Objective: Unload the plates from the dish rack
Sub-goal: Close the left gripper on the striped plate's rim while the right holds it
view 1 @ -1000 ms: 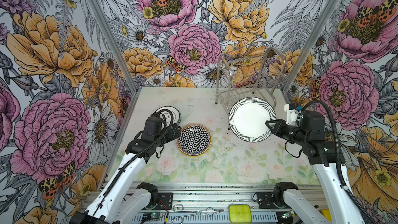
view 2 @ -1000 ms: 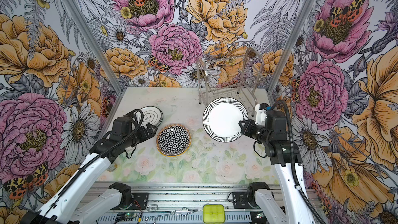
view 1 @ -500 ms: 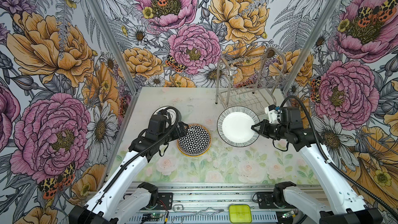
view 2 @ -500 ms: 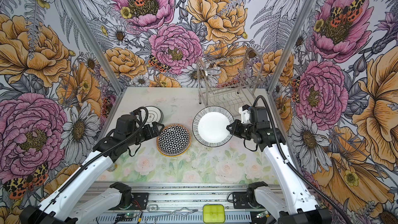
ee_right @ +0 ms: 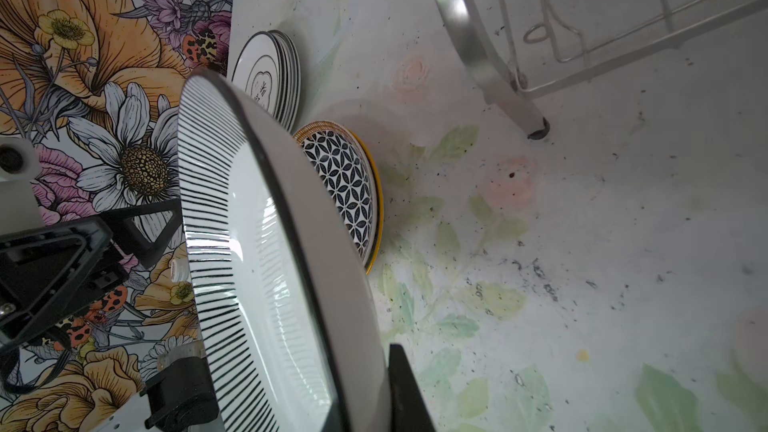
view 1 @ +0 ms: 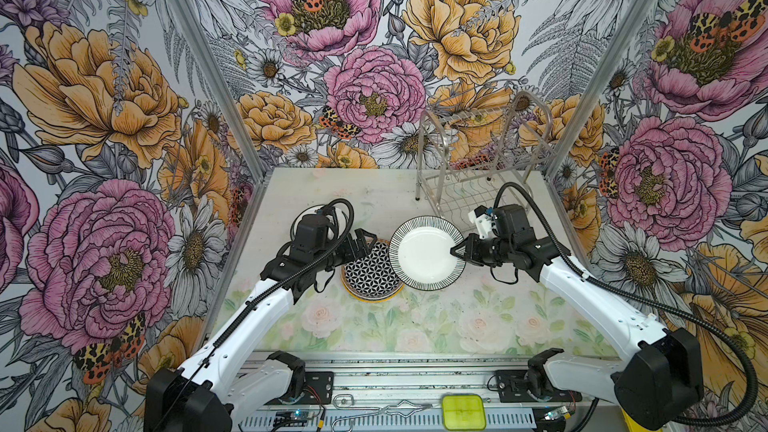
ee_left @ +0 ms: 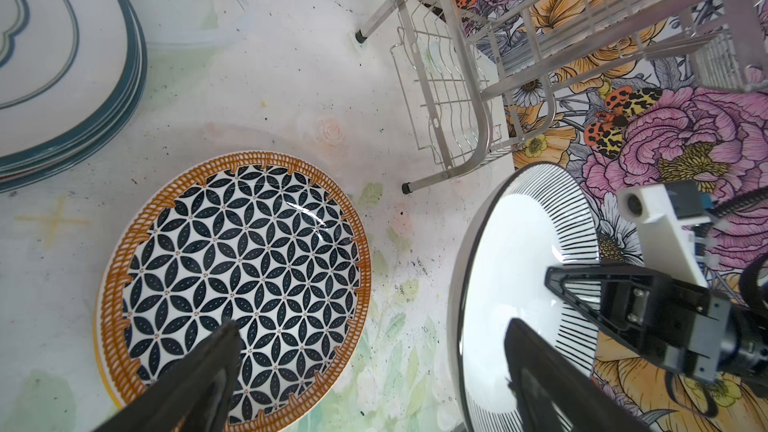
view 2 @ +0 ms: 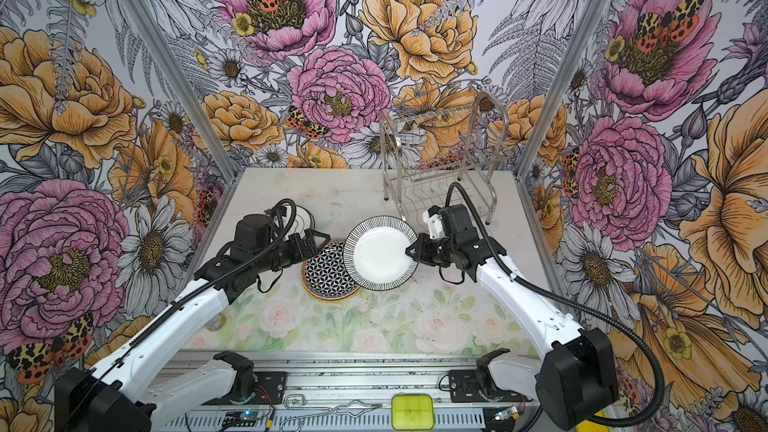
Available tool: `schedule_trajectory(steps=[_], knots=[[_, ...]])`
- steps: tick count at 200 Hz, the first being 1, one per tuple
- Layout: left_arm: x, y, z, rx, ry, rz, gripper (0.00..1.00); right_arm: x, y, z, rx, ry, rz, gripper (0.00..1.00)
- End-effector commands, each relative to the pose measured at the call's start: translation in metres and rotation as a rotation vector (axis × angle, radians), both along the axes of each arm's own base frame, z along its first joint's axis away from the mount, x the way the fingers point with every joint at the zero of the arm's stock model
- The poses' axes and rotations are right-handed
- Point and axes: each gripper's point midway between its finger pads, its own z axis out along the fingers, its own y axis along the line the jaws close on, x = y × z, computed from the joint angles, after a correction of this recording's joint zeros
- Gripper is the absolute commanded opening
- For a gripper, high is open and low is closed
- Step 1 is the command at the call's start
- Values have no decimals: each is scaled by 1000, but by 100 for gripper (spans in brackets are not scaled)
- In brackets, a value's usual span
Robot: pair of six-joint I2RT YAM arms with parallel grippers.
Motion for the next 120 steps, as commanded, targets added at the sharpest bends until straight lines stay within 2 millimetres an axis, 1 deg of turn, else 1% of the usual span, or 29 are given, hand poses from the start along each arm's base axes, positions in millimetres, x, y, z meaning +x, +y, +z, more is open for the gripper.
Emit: schedule_trajectory(steps=[1, 20, 42, 58, 104, 120], knots=[[1, -12, 7, -32, -20, -46, 98, 21, 31, 41, 149, -153, 34, 0], [0, -14, 1, -41, -3, -51, 97, 24, 42, 36, 162, -148, 45, 0], [-1, -19, 1, -106, 6, -71, 96, 29, 54, 30, 197, -145, 53, 0], [-1, -19, -3, -106, 14, -71, 94, 32, 62, 28, 230, -145, 61, 0], [2, -20, -19, -90, 50, -75, 84, 44, 86, 30, 317, -161, 79, 0], [3, -19, -24, -86, 65, -73, 78, 45, 94, 31, 331, -164, 95, 0]])
